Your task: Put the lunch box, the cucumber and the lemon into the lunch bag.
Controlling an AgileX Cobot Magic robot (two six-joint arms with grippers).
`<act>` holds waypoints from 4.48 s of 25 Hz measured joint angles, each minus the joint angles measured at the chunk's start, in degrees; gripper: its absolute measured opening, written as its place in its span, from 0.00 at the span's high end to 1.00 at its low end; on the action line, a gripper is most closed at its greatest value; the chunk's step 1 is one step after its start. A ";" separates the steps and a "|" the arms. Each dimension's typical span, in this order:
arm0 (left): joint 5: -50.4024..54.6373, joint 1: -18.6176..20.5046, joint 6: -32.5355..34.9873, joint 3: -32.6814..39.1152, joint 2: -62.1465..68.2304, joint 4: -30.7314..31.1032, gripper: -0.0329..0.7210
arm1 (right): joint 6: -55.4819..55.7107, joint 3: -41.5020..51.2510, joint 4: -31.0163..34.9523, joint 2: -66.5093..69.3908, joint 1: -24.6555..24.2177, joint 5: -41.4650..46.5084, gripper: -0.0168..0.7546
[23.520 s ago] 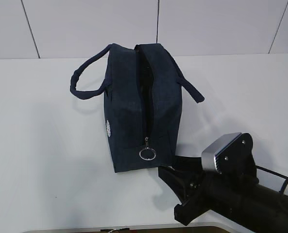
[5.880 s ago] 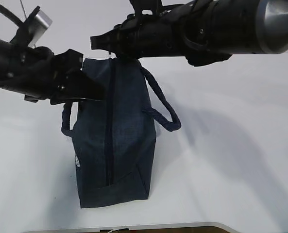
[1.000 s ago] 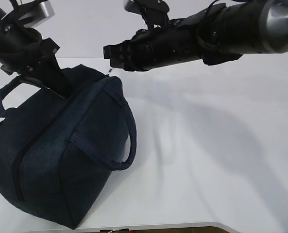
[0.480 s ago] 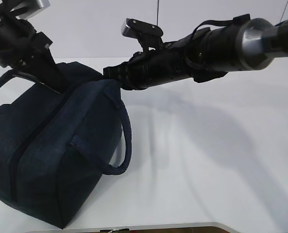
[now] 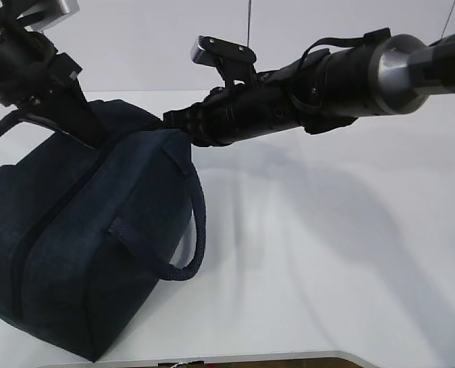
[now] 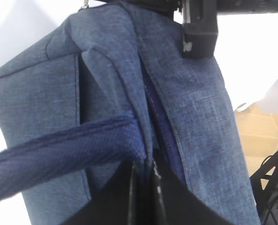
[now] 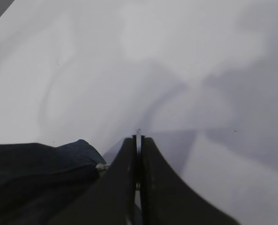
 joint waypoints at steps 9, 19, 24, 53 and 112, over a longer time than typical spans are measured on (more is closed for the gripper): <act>0.27 0.00 0.25 0.00 0.00 1.31 0.97 | -10.98 0.00 -0.89 -4.19 0.00 -0.30 0.97; -5.14 0.00 -1.57 -0.10 0.33 3.24 0.87 | -16.64 0.21 -0.89 -9.56 0.00 -0.10 0.91; -6.11 0.00 -2.17 -0.10 0.33 3.75 0.56 | -17.58 0.21 -0.89 -11.48 0.00 0.39 0.88; 2.21 0.00 -9.53 0.43 -22.88 13.47 0.54 | -23.00 1.81 -0.89 -22.93 0.00 -11.65 0.63; -3.61 0.00 -13.89 52.83 -93.86 24.42 0.64 | -23.14 6.32 -0.89 -29.31 0.00 -17.68 0.63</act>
